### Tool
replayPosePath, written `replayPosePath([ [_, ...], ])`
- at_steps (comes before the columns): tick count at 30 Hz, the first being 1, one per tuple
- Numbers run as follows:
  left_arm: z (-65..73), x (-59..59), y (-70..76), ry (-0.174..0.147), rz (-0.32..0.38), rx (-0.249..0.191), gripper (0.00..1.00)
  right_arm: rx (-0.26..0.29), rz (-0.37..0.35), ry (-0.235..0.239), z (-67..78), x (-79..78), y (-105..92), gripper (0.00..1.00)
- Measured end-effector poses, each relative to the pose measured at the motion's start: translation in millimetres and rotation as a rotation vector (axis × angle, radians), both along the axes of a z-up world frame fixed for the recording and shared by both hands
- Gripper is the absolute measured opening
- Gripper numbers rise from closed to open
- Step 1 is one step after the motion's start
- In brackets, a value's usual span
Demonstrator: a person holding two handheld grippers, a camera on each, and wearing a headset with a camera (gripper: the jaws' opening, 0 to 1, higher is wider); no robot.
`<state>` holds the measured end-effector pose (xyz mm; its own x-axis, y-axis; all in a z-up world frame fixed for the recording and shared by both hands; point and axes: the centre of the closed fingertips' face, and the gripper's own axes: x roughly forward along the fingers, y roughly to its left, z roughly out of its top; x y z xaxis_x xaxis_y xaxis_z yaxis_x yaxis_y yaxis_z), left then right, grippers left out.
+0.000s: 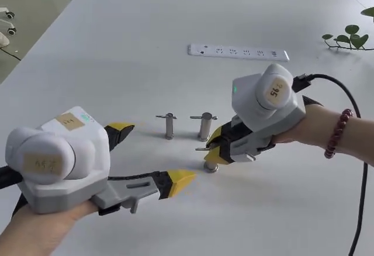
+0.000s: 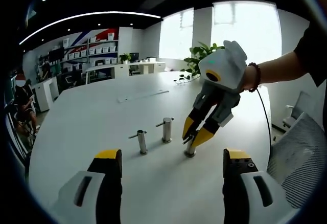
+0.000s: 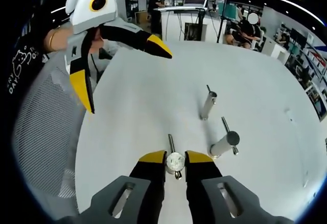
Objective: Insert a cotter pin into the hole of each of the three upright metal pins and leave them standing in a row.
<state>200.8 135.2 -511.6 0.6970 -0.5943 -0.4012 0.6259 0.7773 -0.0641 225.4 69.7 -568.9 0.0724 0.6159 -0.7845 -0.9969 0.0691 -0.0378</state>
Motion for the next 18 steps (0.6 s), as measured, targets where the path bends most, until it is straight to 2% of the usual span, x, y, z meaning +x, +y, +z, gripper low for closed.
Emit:
replayPosePath([
  [3,-0.2,-1.3,-0.4,-0.003,-0.004,0.0,0.82,0.007,0.006,-0.004,0.5,-0.9,0.1,0.09],
  [9,-6.1,-4.3,0.7,0.014,-0.003,0.001,0.82,0.005,0.004,0.001,-0.1,-0.6,-0.9,0.08],
  [18,-8.1,-3.4,3.0,0.019,0.0,0.001,0.83,0.001,0.018,-0.001,-1.0,0.7,-2.1,0.08],
])
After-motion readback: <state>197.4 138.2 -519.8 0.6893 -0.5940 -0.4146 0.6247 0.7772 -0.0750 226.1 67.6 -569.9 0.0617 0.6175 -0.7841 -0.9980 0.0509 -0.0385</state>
